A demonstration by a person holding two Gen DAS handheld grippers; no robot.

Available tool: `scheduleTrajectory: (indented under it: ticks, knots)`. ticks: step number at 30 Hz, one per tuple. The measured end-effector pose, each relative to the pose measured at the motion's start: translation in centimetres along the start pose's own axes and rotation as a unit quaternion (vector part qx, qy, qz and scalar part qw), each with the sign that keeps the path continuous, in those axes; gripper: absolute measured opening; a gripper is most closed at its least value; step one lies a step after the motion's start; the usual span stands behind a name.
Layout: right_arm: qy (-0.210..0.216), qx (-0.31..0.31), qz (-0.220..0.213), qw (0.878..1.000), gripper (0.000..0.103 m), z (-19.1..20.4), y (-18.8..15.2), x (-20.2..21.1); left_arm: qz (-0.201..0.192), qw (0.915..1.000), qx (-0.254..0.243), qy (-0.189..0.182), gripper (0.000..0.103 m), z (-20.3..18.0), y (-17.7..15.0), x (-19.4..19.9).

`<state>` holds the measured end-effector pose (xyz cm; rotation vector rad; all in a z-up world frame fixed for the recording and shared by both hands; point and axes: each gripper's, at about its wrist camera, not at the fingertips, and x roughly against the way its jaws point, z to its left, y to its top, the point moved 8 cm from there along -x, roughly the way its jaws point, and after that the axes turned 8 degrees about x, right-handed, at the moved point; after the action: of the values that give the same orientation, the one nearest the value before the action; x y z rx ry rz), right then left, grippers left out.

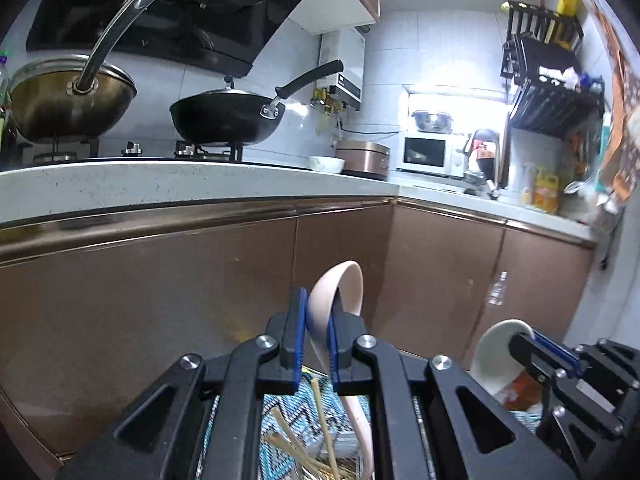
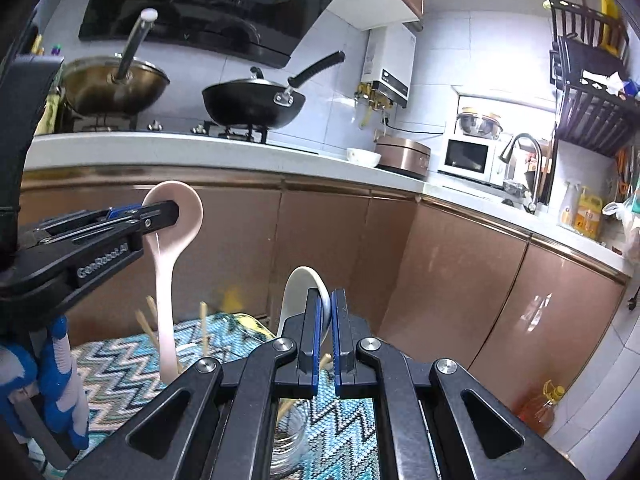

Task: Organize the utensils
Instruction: 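Open both grippers to drop the spoons into the holder cup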

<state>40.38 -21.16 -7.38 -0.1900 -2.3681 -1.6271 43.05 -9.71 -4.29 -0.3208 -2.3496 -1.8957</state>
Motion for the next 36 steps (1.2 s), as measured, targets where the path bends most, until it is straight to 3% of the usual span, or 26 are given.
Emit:
scheduleTrajectory:
  ticks: [7, 12, 14, 15, 17, 21, 28, 36]
  knots:
    - [-0.025, 0.006, -0.009, 1.000, 0.005, 0.5, -2.4, -1.6, -0.024, 0.9991, 0.014, 0.033, 0.009, 0.8, -3.5, -1.7]
    - [-0.019, 0.006, -0.003, 1.000, 0.006, 1.8, -4.8, -2.8, -0.021, 0.9990, 0.020, 0.034, 0.010, 1.2, -6.0, -2.5]
    - [-0.019, 0.006, 0.002, 1.000, 0.007, 2.2, -5.8, -3.1, -0.042, 0.9984, 0.015, 0.035, 0.012, 1.2, -6.0, -2.1]
    - [-0.018, 0.006, 0.001, 1.000, 0.007, 2.3, -6.0, -3.0, -0.040, 0.9986, 0.019, 0.030, 0.014, 1.2, -6.0, -2.1]
    - [-0.011, 0.000, 0.002, 1.000, 0.011, 2.4, -6.2, -3.0, -0.036, 0.9988, 0.028, 0.019, 0.027, 1.2, -5.9, -1.9]
    - [-0.005, -0.010, 0.006, 1.000, 0.015, 2.3, -6.3, -2.7, -0.030, 0.9990, 0.034, 0.004, 0.032, 1.4, -5.2, -1.1]
    - [-0.004, -0.012, 0.015, 1.000, 0.022, 2.0, -6.3, -1.2, -0.024, 0.9993, 0.027, 0.010, 0.045, 3.4, -2.8, 2.9]
    - [-0.005, -0.027, 0.012, 1.000, 0.030, 1.6, -5.3, 4.0, 0.012, 0.9976, -0.013, 0.067, 0.053, 8.4, -1.8, 9.3]
